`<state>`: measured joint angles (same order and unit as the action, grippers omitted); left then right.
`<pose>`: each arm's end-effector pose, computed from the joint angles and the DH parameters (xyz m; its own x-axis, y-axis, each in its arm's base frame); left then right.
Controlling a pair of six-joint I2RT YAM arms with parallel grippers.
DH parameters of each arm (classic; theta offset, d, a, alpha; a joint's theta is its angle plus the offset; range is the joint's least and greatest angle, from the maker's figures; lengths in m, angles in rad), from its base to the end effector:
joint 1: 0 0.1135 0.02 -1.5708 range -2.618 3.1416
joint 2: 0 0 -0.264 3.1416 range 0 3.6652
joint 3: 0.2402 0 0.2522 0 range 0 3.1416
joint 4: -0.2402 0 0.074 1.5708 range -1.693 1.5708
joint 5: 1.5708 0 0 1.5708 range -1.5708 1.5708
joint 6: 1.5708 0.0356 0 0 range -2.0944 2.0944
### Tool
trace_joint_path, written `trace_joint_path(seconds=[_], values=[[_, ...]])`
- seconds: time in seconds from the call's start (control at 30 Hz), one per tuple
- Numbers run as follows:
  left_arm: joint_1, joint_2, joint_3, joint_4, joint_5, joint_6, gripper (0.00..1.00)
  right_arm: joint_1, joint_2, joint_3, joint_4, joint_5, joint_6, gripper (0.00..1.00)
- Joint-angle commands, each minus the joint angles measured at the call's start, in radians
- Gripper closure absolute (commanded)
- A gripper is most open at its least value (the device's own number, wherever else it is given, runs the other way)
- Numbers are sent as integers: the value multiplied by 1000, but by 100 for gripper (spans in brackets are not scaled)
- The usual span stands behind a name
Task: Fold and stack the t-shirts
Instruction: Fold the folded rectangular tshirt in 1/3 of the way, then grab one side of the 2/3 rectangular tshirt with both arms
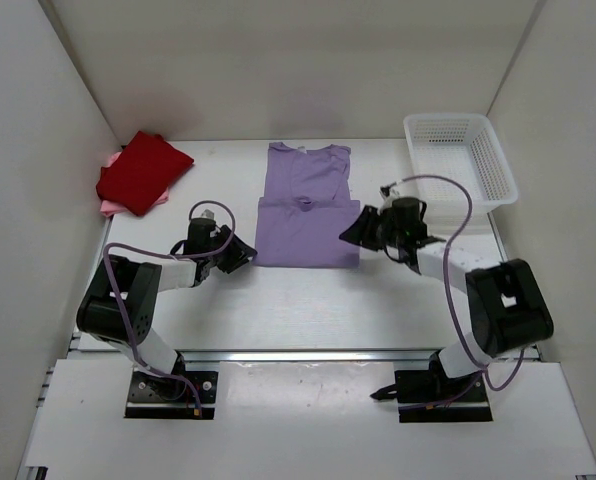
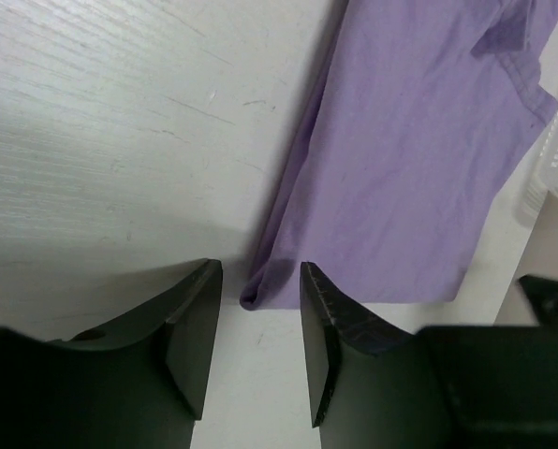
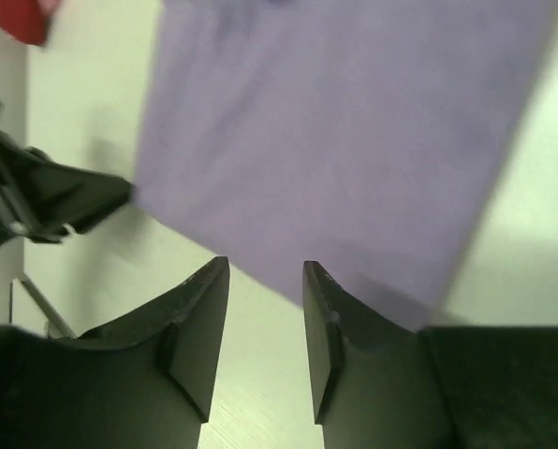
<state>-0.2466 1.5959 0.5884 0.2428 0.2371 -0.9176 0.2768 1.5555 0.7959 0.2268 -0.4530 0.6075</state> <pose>0.2758 -0.0781 0.1272 -0.7270 -0.6130 -0.3094 -0.2891 0.6819 -0.6719 0.3095 0.1041 0.1984 -0.7484 0.3209 -0.5804 -0.2206 0.7048 0.6742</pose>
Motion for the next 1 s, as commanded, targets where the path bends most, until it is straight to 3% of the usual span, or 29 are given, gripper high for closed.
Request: trace_joint_path(seconds=[0.0, 0.1, 0.27, 0.43, 0.6, 0.73, 0.8, 0.97], values=[[-6, -4, -4, -17, -21, 3, 51, -2, -115, -197, 89, 140, 40, 63], [-10, -8, -7, -19, -25, 11, 51, -66, -144, -315, 131, 129, 77, 57], [-32, 10, 7, -23, -41, 20, 50, -90, -94, -334, 154, 99, 61, 52], [-45, 36, 14, -22, -38, 20, 57, -91, 18, -311, 206, 22, 89, 56], [-45, 35, 8, -14, -38, 25, 70, -65, 40, -294, 217, 2, 97, 68], [-48, 27, 27, -40, -44, 29, 100, -54, 54, -279, 207, 5, 94, 94], [-54, 13, 30, -43, -50, 22, 100, -51, 51, -273, 212, 2, 87, 100], [-56, -57, 19, -95, -41, 45, 100, -19, -49, -303, 152, 25, 72, 99]])
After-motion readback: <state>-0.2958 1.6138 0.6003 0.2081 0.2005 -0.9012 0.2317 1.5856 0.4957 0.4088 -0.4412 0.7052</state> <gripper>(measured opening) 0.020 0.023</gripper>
